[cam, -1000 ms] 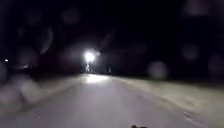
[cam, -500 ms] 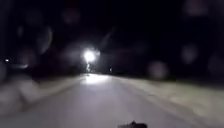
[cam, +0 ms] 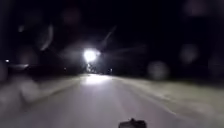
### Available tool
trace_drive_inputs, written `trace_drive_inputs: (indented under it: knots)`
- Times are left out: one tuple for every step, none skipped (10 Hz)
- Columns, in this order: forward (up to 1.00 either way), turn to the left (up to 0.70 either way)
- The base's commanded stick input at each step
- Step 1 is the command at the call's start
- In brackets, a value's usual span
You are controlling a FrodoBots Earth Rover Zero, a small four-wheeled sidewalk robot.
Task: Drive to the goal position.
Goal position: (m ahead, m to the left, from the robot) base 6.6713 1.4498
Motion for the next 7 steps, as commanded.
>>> trace_drive_inputs:
  knots:
    - [1.00,0.13]
    - [1.00,0.15]
    - [1.00,0.15]
    - [1.00,0.12]
    - [1.00,0.10]
    - [1.00,0.13]
    - [1.00,0.16]
